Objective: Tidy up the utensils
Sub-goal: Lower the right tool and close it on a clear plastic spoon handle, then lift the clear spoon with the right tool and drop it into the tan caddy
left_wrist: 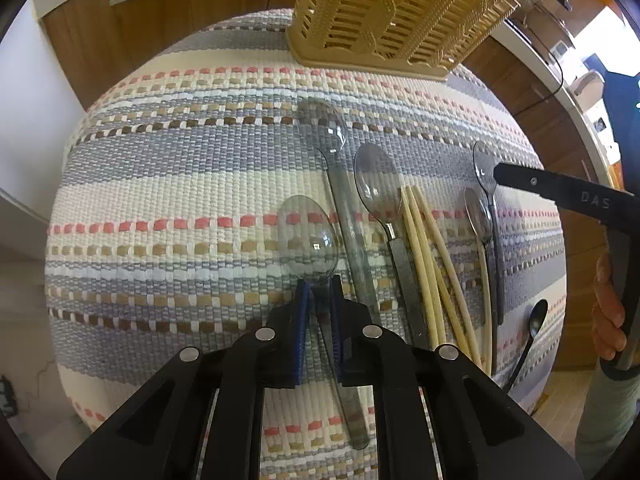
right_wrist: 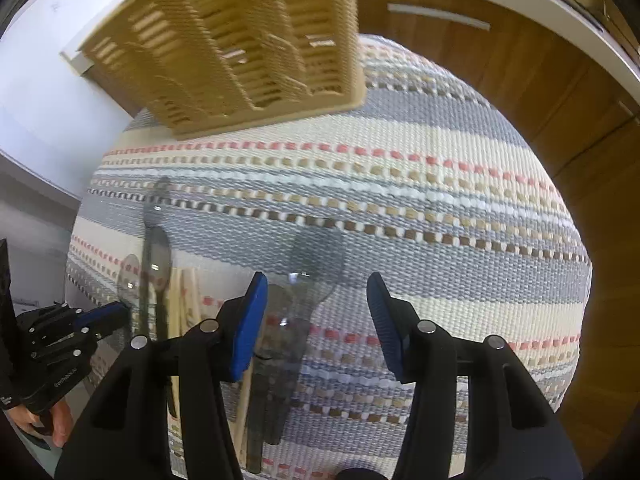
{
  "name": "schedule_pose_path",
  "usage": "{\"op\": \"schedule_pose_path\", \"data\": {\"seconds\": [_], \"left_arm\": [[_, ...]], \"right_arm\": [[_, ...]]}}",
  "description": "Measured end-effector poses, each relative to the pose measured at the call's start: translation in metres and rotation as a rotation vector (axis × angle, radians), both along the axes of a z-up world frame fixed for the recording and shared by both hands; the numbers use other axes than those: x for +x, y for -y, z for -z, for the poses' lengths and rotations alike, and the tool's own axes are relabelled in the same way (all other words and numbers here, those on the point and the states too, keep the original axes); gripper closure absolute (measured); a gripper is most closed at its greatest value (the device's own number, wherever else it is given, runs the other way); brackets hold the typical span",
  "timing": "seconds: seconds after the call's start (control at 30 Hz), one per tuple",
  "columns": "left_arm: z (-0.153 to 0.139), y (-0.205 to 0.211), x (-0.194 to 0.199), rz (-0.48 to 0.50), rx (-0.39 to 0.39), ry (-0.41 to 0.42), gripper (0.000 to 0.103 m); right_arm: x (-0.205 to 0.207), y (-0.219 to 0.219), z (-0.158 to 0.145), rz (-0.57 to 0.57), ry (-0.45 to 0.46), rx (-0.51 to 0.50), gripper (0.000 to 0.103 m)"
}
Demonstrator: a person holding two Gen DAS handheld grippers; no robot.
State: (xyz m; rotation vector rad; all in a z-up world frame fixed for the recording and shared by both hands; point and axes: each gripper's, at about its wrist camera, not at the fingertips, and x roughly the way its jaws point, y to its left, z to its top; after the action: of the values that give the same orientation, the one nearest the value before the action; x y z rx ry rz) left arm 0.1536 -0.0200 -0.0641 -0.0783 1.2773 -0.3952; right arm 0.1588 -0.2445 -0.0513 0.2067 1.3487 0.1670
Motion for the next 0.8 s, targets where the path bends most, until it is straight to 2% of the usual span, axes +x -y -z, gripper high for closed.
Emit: {"op": "schedule_pose_path", "data": {"seconds": [0.13, 0.2, 0.27, 0.37, 0.47, 0.53, 0.57, 0.7, 0.8], "left_arm": [[0.000, -0.016, -0.004, -0.020, -0.049, 0.009, 0.100], [-0.002, -0.024, -0.003, -0.018, -0.050, 0.019, 0.102], [-0.007, -0.025, 0.001, -0.019, -0.041, 0.034, 0.103], [-0.011, -0.026, 0.010, -0.021, -0.013, 0.060, 0.103], [-0.012, -0.025, 0.019, -0.011, 0.016, 0.071, 0.103], [-0.009, -0.023, 0.021, 0.012, 0.021, 0.051, 0.103], [-0.008, -0.023, 0.022, 0.018, 0.019, 0.050, 0.103], [-0.011, -0.027, 0.028, 0.037, 0.024, 0.027, 0.093], [-0.014, -0.028, 0.030, 0.053, 0.043, 0.024, 0.092]], "right_arm": [[0.003, -0.004, 0.010, -0.026, -0.052, 0.013, 0.068], [0.004, -0.008, 0.017, -0.034, -0.075, -0.002, 0.068], [0.005, -0.015, 0.017, -0.038, -0.078, -0.026, 0.070], [0.007, -0.022, 0.018, -0.043, -0.111, -0.010, 0.075], [0.010, -0.040, 0.022, -0.064, -0.108, -0.081, 0.081], [0.011, -0.046, 0.023, -0.069, -0.112, -0.109, 0.092], [0.011, -0.047, 0.024, -0.067, -0.114, -0.116, 0.094], [0.009, -0.051, 0.028, -0.087, -0.101, -0.117, 0.094], [0.008, -0.049, 0.022, -0.089, -0.078, -0.118, 0.094]]}}
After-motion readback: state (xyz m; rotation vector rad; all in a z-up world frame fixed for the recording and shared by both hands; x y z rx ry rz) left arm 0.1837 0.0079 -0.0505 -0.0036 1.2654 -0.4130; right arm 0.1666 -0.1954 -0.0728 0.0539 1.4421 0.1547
